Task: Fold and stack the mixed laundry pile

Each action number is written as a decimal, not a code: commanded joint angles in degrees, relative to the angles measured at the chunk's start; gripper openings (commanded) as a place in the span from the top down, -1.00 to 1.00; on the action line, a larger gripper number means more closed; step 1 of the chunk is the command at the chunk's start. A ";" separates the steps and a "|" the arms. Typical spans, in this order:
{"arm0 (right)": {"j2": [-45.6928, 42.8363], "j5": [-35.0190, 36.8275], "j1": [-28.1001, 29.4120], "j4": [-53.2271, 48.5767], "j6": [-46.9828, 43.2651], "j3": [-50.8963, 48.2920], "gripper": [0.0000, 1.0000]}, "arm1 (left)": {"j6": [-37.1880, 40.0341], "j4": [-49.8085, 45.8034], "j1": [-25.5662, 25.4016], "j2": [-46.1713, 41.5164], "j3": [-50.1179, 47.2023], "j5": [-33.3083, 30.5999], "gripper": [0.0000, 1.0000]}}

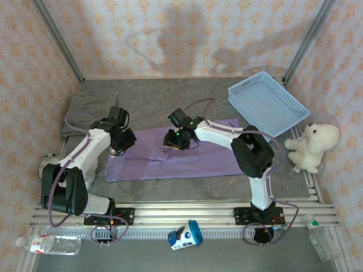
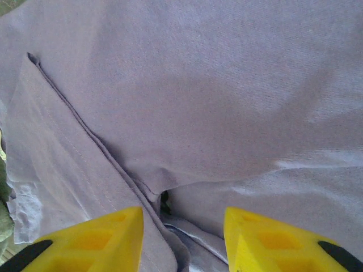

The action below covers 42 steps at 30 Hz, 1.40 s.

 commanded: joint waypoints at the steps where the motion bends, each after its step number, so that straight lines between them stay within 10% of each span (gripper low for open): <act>1: -2.34 1.41 0.09 -1.61 -1.21 0.21 0.16 | 0.33 -0.22 0.11 2.88 1.40 -3.32 0.44; 11: -2.81 1.62 0.09 -3.49 -1.86 -0.40 0.16 | 5.64 4.31 1.87 16.21 7.59 -6.24 0.18; 26: 2.10 9.94 -1.59 -10.82 -2.20 6.57 0.15 | 4.11 12.13 1.94 9.90 -2.29 5.03 0.17; 35: 12.90 13.67 -5.06 -16.11 -1.00 17.93 0.16 | 4.90 10.78 1.92 5.07 -5.45 5.73 1.00; 42: 15.55 14.81 -5.97 -17.85 1.66 19.14 0.17 | 12.05 3.77 1.89 -3.56 -8.74 7.60 1.00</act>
